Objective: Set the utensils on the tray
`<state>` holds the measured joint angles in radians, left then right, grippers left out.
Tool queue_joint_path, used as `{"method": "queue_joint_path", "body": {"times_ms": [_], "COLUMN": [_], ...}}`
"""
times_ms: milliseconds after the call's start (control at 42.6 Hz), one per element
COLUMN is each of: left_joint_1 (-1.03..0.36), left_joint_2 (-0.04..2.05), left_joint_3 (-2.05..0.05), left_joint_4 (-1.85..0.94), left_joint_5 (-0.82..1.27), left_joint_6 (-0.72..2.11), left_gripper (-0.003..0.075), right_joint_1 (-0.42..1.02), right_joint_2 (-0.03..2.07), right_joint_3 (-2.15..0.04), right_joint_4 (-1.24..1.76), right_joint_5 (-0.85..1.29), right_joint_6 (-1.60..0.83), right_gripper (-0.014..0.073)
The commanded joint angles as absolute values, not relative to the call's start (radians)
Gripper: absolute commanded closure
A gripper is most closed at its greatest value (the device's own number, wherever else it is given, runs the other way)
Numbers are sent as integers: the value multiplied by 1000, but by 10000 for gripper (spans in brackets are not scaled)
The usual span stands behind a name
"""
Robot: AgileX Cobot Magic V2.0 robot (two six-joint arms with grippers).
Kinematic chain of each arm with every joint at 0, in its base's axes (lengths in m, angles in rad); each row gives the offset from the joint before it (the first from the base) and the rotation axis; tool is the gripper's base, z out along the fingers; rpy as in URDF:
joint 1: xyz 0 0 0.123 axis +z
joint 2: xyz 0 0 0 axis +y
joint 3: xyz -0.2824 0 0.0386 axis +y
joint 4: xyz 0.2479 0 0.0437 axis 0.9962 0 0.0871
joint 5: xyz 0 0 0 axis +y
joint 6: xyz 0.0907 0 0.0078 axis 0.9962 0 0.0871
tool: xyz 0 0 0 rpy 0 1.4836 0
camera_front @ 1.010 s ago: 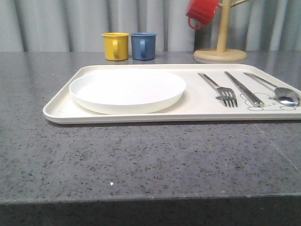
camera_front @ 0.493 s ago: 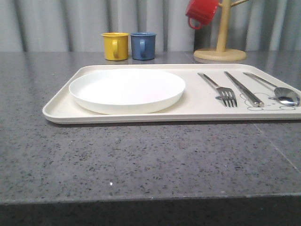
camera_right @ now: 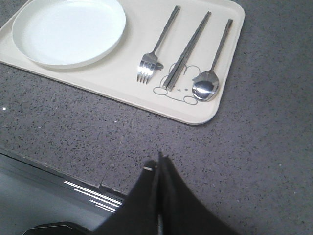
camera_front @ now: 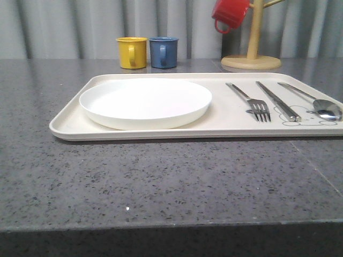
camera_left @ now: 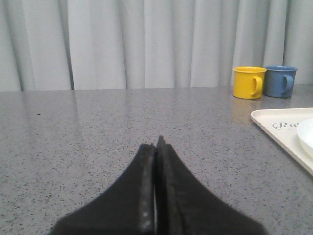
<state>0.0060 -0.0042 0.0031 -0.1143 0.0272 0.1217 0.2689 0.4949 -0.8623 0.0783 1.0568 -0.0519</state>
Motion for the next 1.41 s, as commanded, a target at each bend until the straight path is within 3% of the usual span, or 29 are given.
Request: {"method": "queue_joint_path", "body": {"times_ms": [0,775,1034,1269,1386], "left_joint_1": [5,5,5,5,5], "left_joint_2": [-25,-25,-25,-25,-25], "left_joint_3": [14,14,14,14,14], "left_joint_4": [-125,-125,-125,-125,-125], "left_joint_5": [-57,-57,-55,-55,-55], "left_joint_6": [116,116,116,116,116], "left_gripper": [741,741,741,741,741], "right_joint_1": [269,269,135,106,88], "right_joint_2": [502,494,305,80,6], "right_joint_3": [-885,-874,-549,-156,-18], "right_joint_4": [80,77,39,38,40], "right_joint_5": [990,971,519,80,-37], "right_joint_6": [-51,-54,-55,-55,-54], "right_gripper": [661,661,661,661,661]}}
